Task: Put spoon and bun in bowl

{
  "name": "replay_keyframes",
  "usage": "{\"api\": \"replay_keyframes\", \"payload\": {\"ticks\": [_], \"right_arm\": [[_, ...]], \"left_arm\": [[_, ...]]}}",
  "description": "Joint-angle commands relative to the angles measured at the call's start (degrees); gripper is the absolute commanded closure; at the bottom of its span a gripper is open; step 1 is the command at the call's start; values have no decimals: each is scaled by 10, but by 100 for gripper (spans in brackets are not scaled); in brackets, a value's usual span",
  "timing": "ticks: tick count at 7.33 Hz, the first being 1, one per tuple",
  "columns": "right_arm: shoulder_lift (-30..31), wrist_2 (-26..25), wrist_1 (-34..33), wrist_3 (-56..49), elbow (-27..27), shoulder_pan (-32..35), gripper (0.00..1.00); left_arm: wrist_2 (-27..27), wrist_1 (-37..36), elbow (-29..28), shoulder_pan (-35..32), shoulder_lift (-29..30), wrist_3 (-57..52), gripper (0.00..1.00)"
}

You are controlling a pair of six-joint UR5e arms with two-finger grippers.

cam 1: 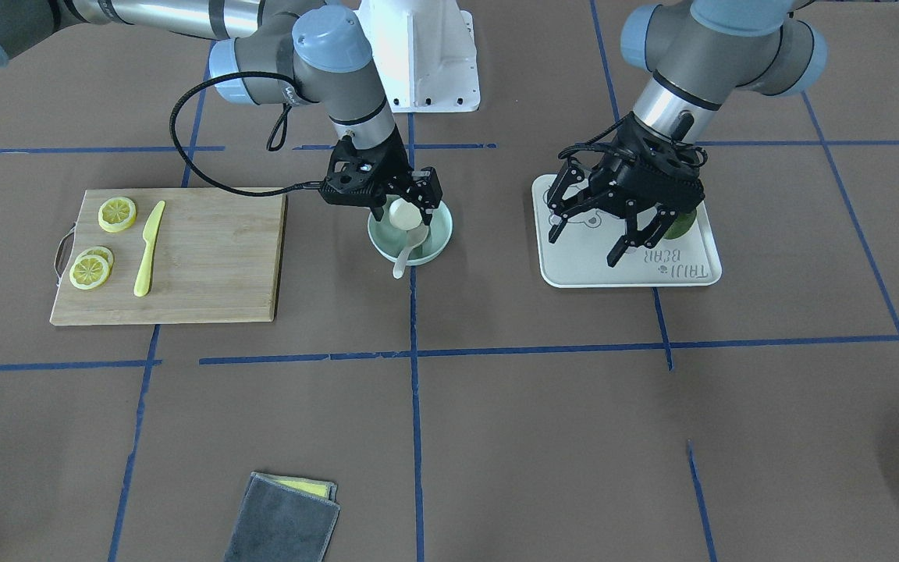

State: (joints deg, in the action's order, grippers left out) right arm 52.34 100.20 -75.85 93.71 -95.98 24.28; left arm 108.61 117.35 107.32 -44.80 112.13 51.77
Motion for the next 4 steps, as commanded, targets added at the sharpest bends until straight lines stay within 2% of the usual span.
{"api": "replay_keyframes", "payload": {"ticks": [1, 2, 4], "right_arm": [[24, 4, 1, -3, -50, 15, 0], [78, 26, 1, -12, -93, 47, 0], [132, 154, -4, -111, -105, 170, 0]], "left_arm": [[-2, 1, -4, 0, -23, -31, 13], [-4, 2, -5, -1, -51, -67, 13], [5, 2, -11, -74, -100, -198, 12]]}}
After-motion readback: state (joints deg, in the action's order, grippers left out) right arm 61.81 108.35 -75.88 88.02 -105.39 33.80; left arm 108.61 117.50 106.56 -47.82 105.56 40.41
